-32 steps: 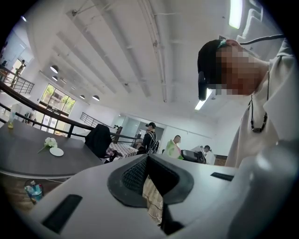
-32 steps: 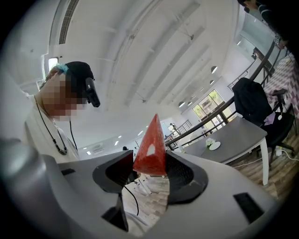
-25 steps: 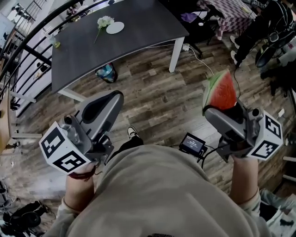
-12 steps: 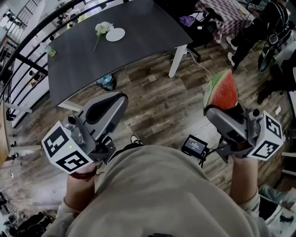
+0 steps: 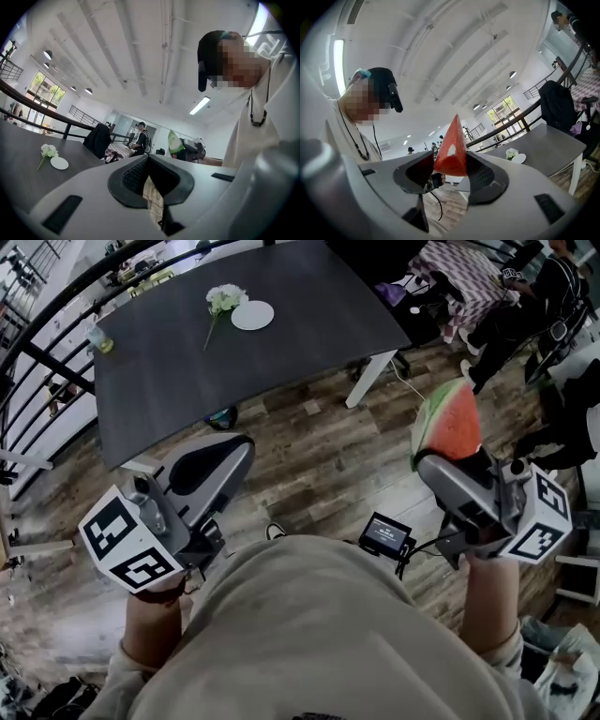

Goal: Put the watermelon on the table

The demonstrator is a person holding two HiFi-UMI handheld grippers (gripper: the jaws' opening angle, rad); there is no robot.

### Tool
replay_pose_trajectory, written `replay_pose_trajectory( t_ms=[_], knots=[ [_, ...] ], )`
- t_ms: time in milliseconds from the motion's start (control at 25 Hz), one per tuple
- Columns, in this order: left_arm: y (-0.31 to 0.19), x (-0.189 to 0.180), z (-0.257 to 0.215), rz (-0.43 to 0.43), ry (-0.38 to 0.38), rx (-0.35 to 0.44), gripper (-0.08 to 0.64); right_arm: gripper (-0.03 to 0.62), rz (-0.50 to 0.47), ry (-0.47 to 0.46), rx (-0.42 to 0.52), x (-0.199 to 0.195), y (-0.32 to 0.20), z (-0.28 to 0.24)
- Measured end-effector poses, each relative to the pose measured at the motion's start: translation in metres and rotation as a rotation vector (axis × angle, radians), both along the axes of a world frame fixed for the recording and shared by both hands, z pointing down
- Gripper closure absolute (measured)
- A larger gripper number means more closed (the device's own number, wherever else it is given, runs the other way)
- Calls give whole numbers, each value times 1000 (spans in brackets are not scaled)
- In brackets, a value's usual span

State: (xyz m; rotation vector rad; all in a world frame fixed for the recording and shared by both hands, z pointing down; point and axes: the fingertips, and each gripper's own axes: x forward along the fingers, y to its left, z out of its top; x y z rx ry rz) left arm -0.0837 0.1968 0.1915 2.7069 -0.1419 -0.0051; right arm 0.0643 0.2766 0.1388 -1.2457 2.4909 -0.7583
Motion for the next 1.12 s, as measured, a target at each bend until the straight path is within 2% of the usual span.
replay_pose_trajectory(
  t_ms=[200,360,400,640,840,1120],
  knots=[
    [-33,-31,11,-74,-16,2,555,364,-52,-11,-19,-32,-41,6],
    [-50,-52,13,-162,50,-116,552,364,-112,4,-16,-49,-63,5],
    [-51,-55,13,-170,51,-122,552,364,-125,8,-13,-51,-68,5],
    [-60,-65,16,-227,12,-83,532,364,-207,3,3,-65,-92,5],
    [-77,-51,15,-265,-17,-37,543,364,-263,-19,0,-52,-118,9],
    [-110,9,10,-245,-18,2,552,364,-291,-33,-3,3,-162,11]
  ],
)
